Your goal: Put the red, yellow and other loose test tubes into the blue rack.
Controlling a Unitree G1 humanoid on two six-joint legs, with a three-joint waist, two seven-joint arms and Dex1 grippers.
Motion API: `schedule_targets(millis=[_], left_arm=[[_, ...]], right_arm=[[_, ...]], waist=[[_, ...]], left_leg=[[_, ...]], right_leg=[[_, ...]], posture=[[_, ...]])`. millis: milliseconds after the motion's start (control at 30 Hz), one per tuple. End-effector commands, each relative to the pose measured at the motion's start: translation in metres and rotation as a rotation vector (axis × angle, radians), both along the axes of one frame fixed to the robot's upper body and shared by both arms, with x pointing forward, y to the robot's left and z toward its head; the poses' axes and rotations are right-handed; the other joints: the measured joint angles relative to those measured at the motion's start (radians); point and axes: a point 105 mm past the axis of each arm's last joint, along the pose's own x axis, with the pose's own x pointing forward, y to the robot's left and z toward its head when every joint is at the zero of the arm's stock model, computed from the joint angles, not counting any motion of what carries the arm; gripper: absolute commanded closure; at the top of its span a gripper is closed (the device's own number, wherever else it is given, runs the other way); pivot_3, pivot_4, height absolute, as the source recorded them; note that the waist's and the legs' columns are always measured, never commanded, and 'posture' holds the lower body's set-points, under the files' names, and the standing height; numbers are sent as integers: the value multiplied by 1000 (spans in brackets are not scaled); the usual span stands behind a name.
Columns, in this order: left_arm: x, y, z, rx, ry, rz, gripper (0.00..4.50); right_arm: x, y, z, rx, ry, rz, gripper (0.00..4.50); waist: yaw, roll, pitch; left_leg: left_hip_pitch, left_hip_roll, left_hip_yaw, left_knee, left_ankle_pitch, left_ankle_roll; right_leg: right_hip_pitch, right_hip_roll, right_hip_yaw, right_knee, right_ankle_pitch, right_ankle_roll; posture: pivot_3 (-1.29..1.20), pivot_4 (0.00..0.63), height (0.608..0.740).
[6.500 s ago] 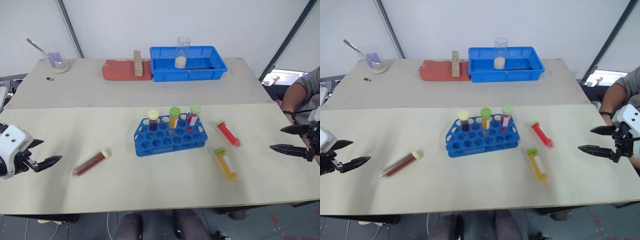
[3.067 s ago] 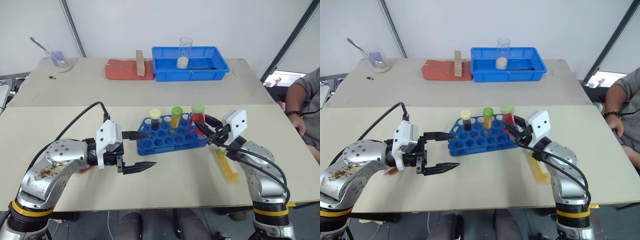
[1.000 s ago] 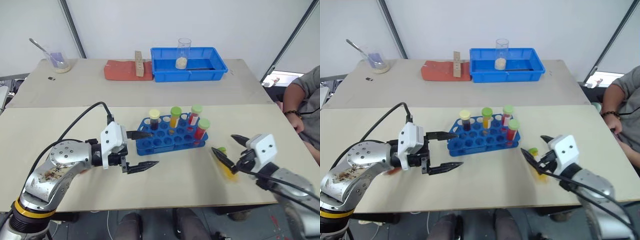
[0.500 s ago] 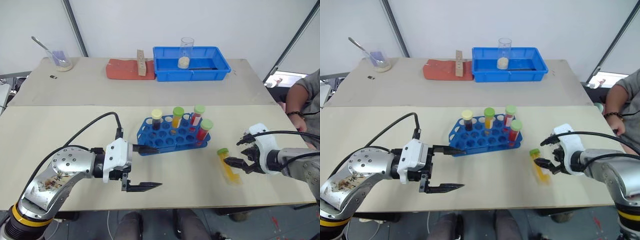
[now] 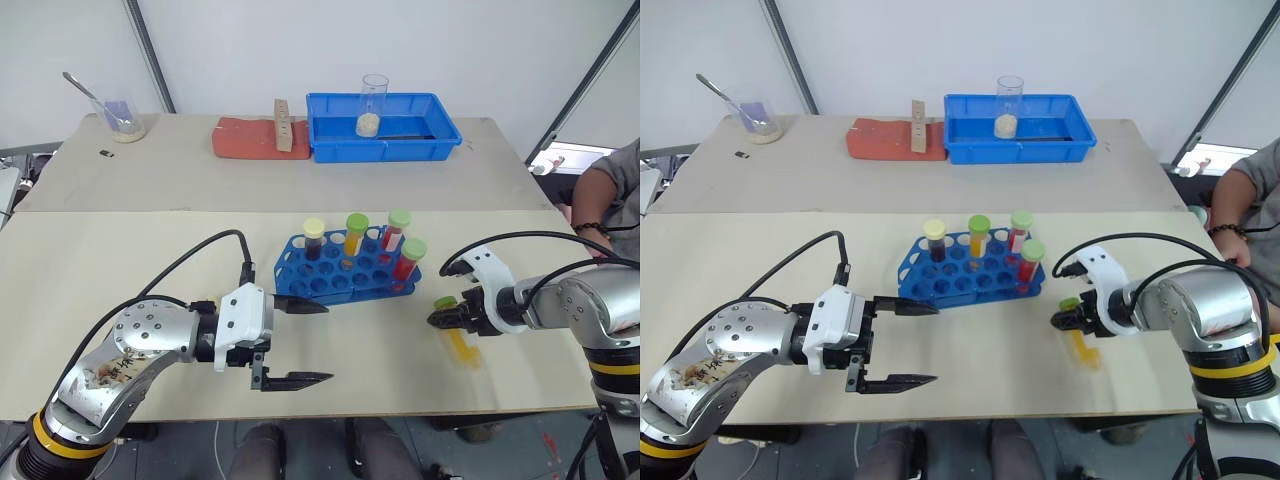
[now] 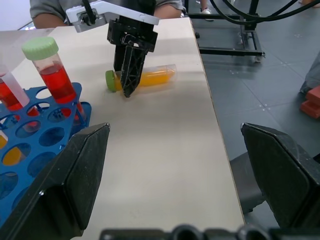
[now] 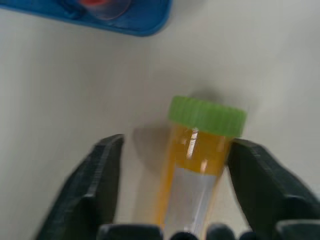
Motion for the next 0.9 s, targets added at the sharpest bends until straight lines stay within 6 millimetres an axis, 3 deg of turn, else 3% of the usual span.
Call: schedule_targets(millis=[33, 133, 367, 533, 667, 900], left_arm=[[-3, -4, 5, -10, -34, -20, 0], [-2, -5, 4, -16, -30, -15, 0], [10, 9, 5, -57, 11, 80, 0], [24, 31, 8, -92, 15, 182, 0], [34, 46, 12, -101, 2, 233, 0], [40, 45, 14, -84, -21, 192, 0]], right_arm=[[2, -4, 3, -17, 0, -14, 2725], [2, -5, 3, -18, -1, -21, 3485], [-10, -5, 27, 30, -70, 43, 3492], [-41, 30, 58, 176, -232, 306, 3492], [-56, 71, 92, 451, -536, 485, 3492], [-29, 106, 120, 565, -968, 409, 3492]], waist=[[-1, 0, 0], [-1, 0, 0], [3, 0, 0], [1, 0, 0], [-3, -1, 0], [-3, -1, 1]], left_leg=[[0, 0, 0, 0, 0, 0], [0, 0, 0, 0, 0, 0], [0, 0, 0, 0, 0, 0], [0, 1, -1, -1, 0, 0], [1, 2, -2, -1, 0, 0], [1, 2, -1, 0, 0, 0]], right_leg=[[0, 0, 0, 0, 0, 0], [0, 0, 0, 0, 0, 0], [0, 0, 0, 0, 0, 0], [-1, 0, -1, 0, 0, 2], [0, 2, -1, 1, 1, 2], [0, 1, -1, 1, -1, -2]], posture=[[0, 150, 740], [0, 150, 740], [0, 150, 740], [0, 150, 740], [0, 150, 740], [0, 150, 740]])
